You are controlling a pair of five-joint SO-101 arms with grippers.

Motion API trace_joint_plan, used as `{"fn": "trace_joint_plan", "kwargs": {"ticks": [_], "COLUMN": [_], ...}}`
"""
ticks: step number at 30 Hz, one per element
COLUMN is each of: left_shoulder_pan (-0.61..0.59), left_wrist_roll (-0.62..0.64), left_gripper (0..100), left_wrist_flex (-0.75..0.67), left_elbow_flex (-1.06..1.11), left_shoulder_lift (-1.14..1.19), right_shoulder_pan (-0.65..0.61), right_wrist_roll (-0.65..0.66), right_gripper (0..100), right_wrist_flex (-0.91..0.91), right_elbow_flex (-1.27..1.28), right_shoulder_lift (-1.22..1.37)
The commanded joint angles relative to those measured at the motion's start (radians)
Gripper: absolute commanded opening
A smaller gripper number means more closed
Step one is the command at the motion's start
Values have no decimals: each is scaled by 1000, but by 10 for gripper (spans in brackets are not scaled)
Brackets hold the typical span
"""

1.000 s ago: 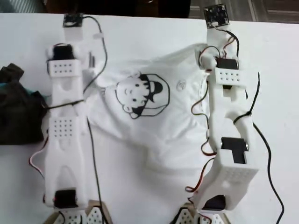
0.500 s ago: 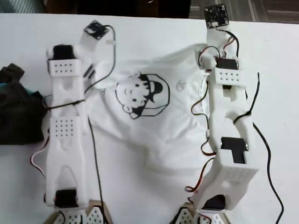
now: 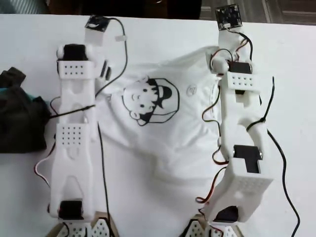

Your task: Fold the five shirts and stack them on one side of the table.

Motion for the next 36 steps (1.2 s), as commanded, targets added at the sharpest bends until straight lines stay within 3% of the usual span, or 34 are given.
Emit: {"fn": "trace_joint_plan", "kwargs": {"ticks": [1,19,25,36], "left_shoulder_pan": [-21,21,11,26], "left_wrist_roll": [-15,-8,-107,-106], "left_gripper": [188,188,187,164], "left_wrist_flex": [14,17,20,23], "left_elbow_flex": [-12,41,45,45], "left_shoulder_lift": [-64,-26,-28,-29], "right_shoulder_pan": [-4,-1,2,2], "right_wrist_roll": [0,0,0,0], "right_gripper": [19,19,19,19], "right_wrist_flex": [-1,-1,-1,-5], "right_elbow_flex": [-54,-54,-54,-54], "right_shoulder_lift": [-10,-10,-13,-8]}}
